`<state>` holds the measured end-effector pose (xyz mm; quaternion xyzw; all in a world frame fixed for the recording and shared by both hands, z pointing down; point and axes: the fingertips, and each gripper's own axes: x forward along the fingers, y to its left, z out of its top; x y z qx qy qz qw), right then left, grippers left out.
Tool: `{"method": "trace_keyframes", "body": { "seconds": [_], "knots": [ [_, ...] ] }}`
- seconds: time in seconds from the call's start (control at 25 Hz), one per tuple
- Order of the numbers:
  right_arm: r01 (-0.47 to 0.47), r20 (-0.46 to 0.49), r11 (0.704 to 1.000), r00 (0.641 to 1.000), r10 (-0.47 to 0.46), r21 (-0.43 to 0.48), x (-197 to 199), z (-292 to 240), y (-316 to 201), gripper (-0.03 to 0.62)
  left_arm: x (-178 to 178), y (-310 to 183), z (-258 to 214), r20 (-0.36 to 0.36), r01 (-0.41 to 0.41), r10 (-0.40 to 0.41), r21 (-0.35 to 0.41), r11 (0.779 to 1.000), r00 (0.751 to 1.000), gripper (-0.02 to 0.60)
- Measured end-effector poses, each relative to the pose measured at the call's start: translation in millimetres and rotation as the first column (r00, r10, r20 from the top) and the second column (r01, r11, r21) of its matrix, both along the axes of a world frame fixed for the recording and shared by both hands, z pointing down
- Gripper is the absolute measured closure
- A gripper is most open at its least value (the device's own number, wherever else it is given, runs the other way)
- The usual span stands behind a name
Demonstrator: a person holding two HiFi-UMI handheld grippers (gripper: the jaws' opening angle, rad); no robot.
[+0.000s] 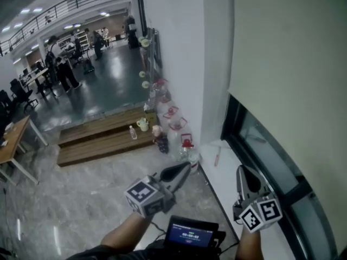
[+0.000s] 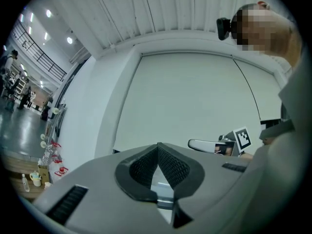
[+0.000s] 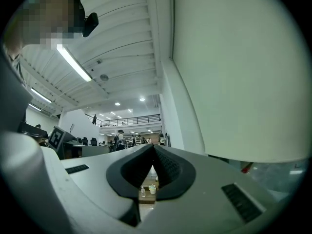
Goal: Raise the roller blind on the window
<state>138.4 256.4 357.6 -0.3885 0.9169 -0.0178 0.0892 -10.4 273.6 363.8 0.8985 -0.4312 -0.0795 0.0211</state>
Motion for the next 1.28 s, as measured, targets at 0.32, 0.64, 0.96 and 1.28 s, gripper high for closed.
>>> {"method": "trace_keyframes", "body": {
  "seconds": [0.32,0.64,0.96,1.28],
  "knots": [
    [0.036,0.023,0.999,0.999,-0.036,0.0,10.1,0.5,-44.7,0.576,9.1,-39.1,0.2,-0.001,0.026,-0.026,-0.02,0.999,1.0,0.588],
    [0.034,0.011,0.999,0.999,-0.034,0.001,-5.1,4.8,-97.0,0.576,3.4,-94.7,-0.2,-0.011,-0.003,0.003,-0.005,1.0,1.0,0.588],
    [-0.031,0.026,1.0,0.999,0.03,0.003,-33.6,-1.0,-165.4,0.576,-25.3,-163.4,-5.1,0.002,-0.066,0.066,0.022,0.998,0.998,0.588],
    [-0.083,0.022,0.997,0.996,0.083,-0.006,-70.4,-7.7,-228.7,0.576,-59.8,-231.6,-6.0,0.011,-0.141,0.141,0.014,0.99,0.99,0.588]
  ]
}}
